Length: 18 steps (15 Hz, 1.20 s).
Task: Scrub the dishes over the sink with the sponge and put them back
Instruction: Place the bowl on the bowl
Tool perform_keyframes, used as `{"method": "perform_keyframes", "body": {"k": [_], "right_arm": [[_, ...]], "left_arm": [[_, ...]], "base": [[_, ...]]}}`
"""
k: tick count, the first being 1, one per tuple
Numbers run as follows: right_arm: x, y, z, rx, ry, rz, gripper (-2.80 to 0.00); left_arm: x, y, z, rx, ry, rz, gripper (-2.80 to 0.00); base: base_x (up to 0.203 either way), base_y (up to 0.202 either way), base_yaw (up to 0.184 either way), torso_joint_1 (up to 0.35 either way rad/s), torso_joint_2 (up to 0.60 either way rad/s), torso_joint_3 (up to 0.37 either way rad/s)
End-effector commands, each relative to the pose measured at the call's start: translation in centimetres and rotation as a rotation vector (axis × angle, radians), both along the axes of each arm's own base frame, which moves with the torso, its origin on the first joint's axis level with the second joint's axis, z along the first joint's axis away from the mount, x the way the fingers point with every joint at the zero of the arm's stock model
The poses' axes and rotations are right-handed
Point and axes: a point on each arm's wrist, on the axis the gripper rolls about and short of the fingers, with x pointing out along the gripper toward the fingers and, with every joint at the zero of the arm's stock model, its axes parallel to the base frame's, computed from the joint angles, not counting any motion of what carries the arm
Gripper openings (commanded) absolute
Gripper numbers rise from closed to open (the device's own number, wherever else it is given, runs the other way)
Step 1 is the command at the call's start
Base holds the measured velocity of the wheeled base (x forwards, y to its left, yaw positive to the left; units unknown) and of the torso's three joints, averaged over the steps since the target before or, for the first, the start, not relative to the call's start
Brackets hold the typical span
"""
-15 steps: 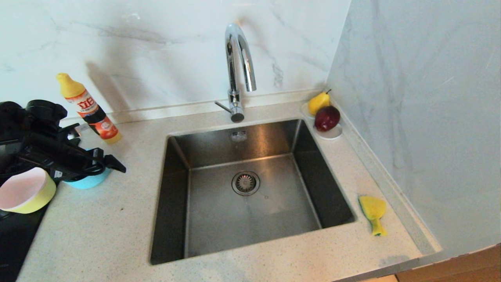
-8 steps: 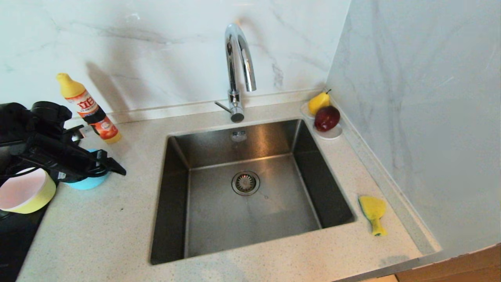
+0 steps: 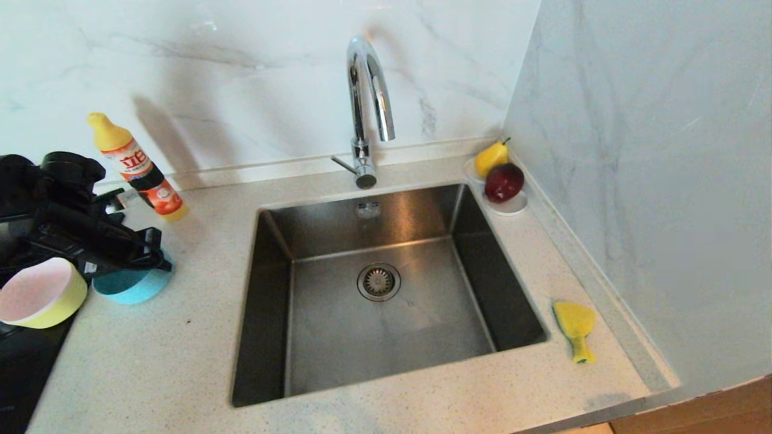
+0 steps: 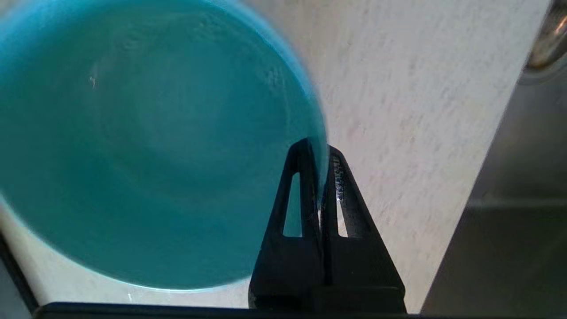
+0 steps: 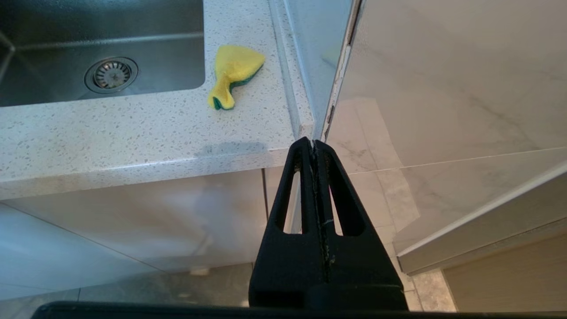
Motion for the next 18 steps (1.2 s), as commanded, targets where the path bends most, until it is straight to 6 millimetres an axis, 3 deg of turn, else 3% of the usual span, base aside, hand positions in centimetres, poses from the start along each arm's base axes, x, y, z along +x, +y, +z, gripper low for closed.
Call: {"method": "perform_keyframes", "body": {"k": [1,7,14,18], "right_arm": [[0.0,0.0,0.0,0.000,-0.001,0.001,-2.80],[0.0,0.0,0.0,0.000,-0.001,0.001,-2.80],[0.0,0.0,0.0,0.000,-0.001,0.001,-2.80],[0.0,0.0,0.0,0.000,-0.001,0.001,-2.80]], "left_arm": [[-0.2,-0.1,0.1,-0.005,0.002,-0.002,-2.80],[-1.7,-0.6,3.2,0.015,-0.073,-0.001,-2.80],[-6.3,-2.1,8.6,0.017,-0.125,0.046,-2.80],[-7.2,-1.5,10.9,0.026,-0.176,0.136,-2.80]], "base": [[0.000,0.000,0.000,0.000,0.00,0.000],[0.000,0.000,0.000,0.000,0.00,0.000],[0.000,0.000,0.000,0.000,0.00,0.000],[0.000,0.000,0.000,0.000,0.00,0.000]]}}
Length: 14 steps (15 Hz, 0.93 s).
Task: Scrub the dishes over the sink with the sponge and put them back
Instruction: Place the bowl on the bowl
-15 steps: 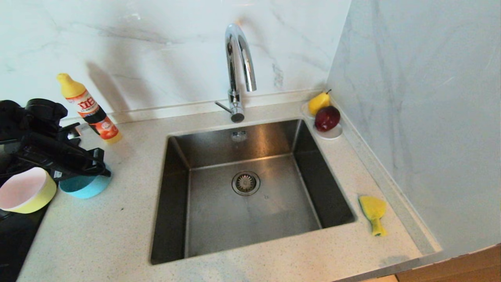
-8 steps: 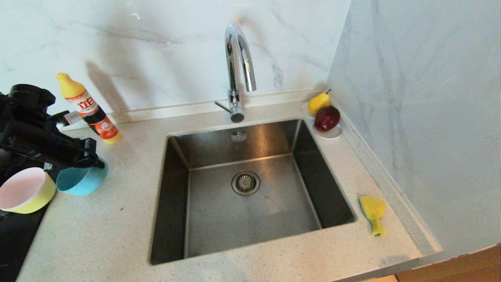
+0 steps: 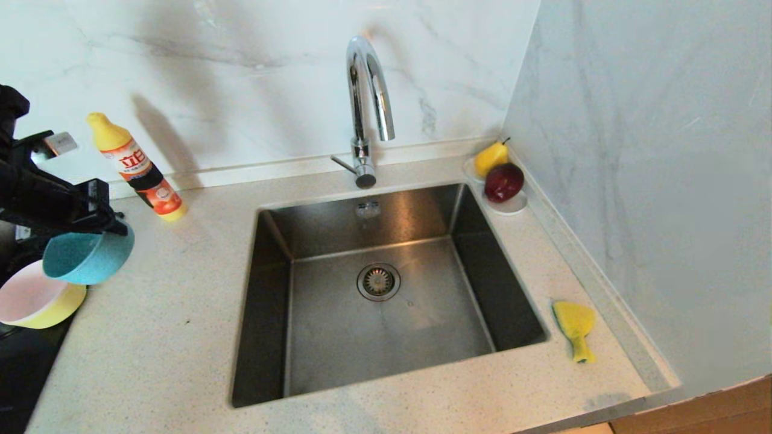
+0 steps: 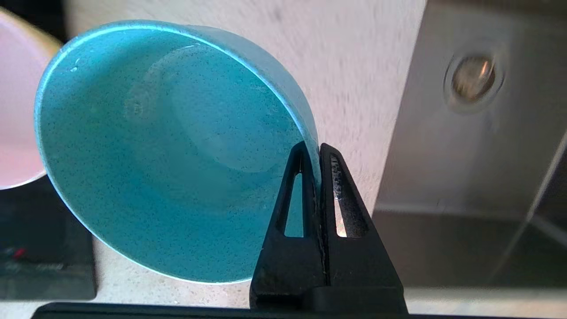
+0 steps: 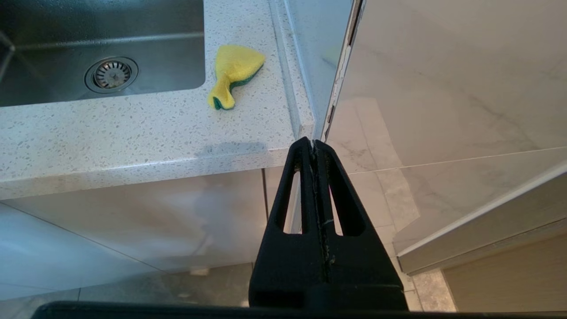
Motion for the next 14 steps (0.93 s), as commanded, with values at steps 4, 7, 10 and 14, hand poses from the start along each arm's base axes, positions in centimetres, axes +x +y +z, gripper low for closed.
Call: {"method": "perform_keyframes", "body": {"k": [4,7,10,14], "right_arm": [[0.0,0.0,0.0,0.000,-0.001,0.001,-2.80],[0.0,0.0,0.0,0.000,0.001,0.001,-2.80],[0.0,0.0,0.0,0.000,0.000,0.001,-2.80],[0.0,0.0,0.0,0.000,0.000,0.001,-2.80]], "left_arm": [[-1.5,2.5,1.5,-0.014,-0.013,0.120,-2.80],[-1.8,5.1,0.8,-0.024,0.004,0.201,-2.80],[-1.9,8.2,-0.6,-0.044,0.032,0.280,-2.80],[-1.6,10.9,-2.3,-0.066,0.066,0.328,-2.80]], "base": [[0.000,0.000,0.000,0.000,0.00,0.000],[0.000,0.000,0.000,0.000,0.00,0.000],[0.000,0.000,0.000,0.000,0.00,0.000],[0.000,0.000,0.000,0.000,0.00,0.000]]}}
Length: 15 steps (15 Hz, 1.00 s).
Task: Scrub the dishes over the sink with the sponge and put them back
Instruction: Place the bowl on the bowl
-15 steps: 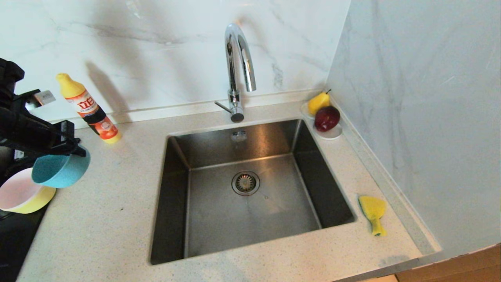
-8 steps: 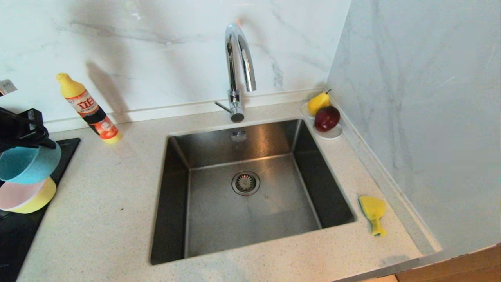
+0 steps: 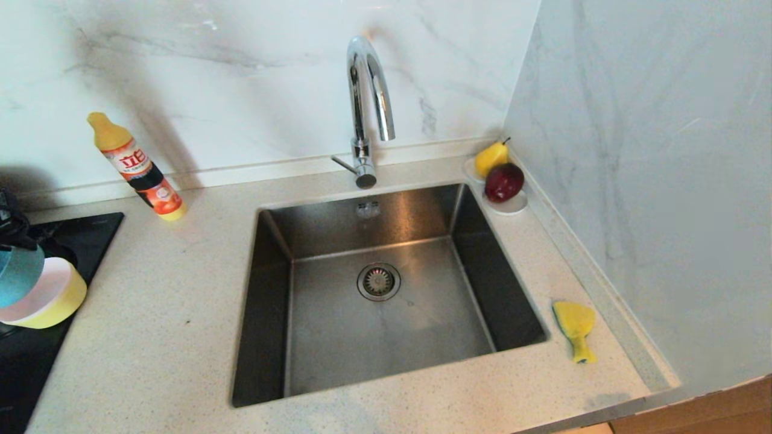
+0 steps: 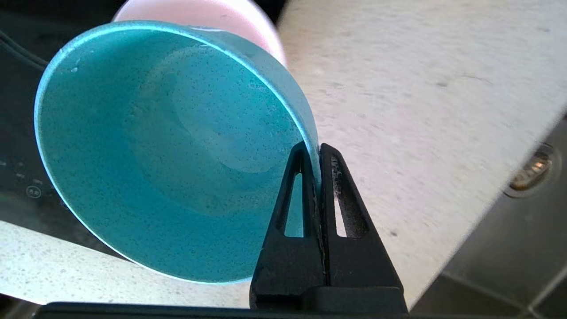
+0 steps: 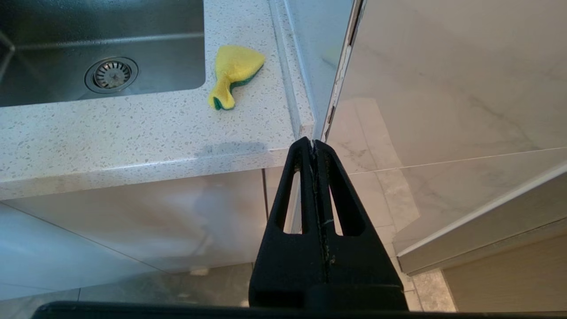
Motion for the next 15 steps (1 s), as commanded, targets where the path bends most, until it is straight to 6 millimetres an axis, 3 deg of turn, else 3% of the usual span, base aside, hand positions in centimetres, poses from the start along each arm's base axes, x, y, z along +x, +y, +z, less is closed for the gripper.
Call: {"method": "perform_keyframes", "body": {"k": [1,4,15], "right_arm": [[0.0,0.0,0.0,0.000,0.000,0.001,-2.80],[0.0,0.0,0.0,0.000,-0.001,0.001,-2.80],[0.0,0.0,0.0,0.000,-0.001,0.001,-2.80]], "left_arm": [[0.7,1.5,-1.9,-0.037,0.043,0.019,-2.80],[1.2,2.0,-3.1,-0.059,0.070,0.020,-2.80],[2.0,2.7,-4.1,-0.040,0.096,0.043,-2.80]], "base": [[0.000,0.000,0.000,0.000,0.00,0.000],[0.000,0.000,0.000,0.000,0.00,0.000],[0.000,0.000,0.000,0.000,0.00,0.000]]}}
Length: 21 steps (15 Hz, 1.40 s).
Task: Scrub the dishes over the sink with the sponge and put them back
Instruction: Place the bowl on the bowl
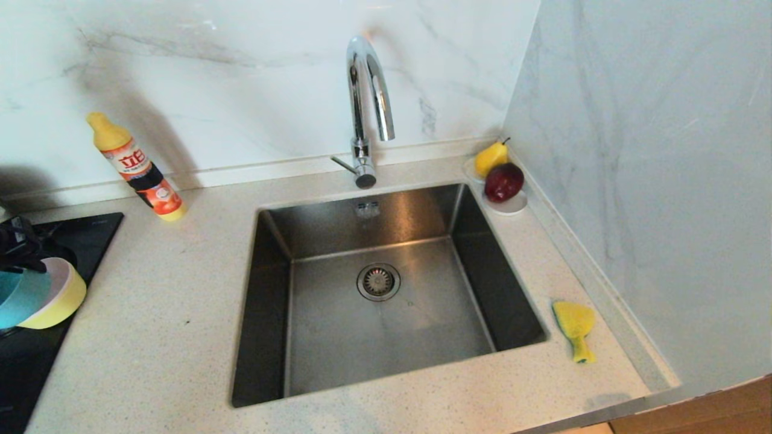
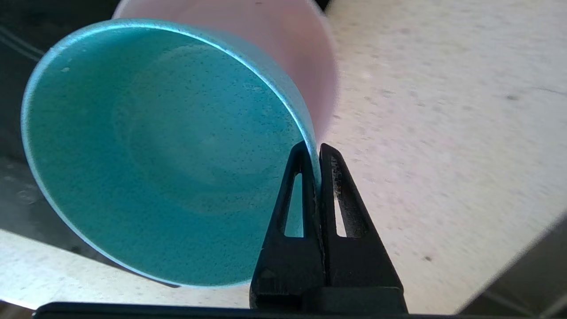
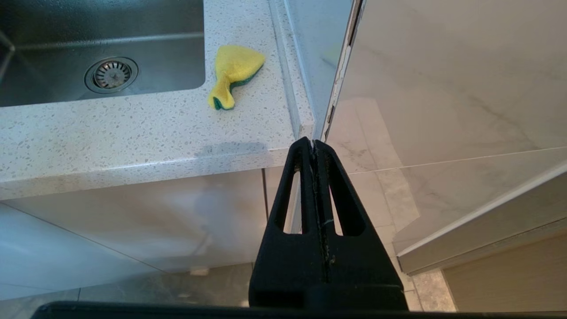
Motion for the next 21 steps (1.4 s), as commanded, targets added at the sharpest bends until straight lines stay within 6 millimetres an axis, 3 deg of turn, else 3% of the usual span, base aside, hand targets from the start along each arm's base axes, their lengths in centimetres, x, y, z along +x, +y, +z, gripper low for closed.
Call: {"method": "perform_keyframes", "body": {"k": [1,12,21], "right_arm": [[0.0,0.0,0.0,0.000,-0.001,0.001,-2.80],[0.0,0.0,0.0,0.000,0.000,0.001,-2.80],[0.0,0.0,0.0,0.000,-0.001,0.001,-2.80]], "left_arm": [[0.2,0.3,-0.5,-0.002,0.010,0.007,-2.80],[0.7,0.4,0.0,-0.011,-0.031,0.013,-2.80],[1.6,1.0,-1.4,-0.039,-0.026,0.001,-2.80]], "base": [[0.000,0.000,0.000,0.000,0.00,0.000],[0.000,0.000,0.000,0.000,0.00,0.000],[0.000,0.000,0.000,0.000,0.00,0.000]]}}
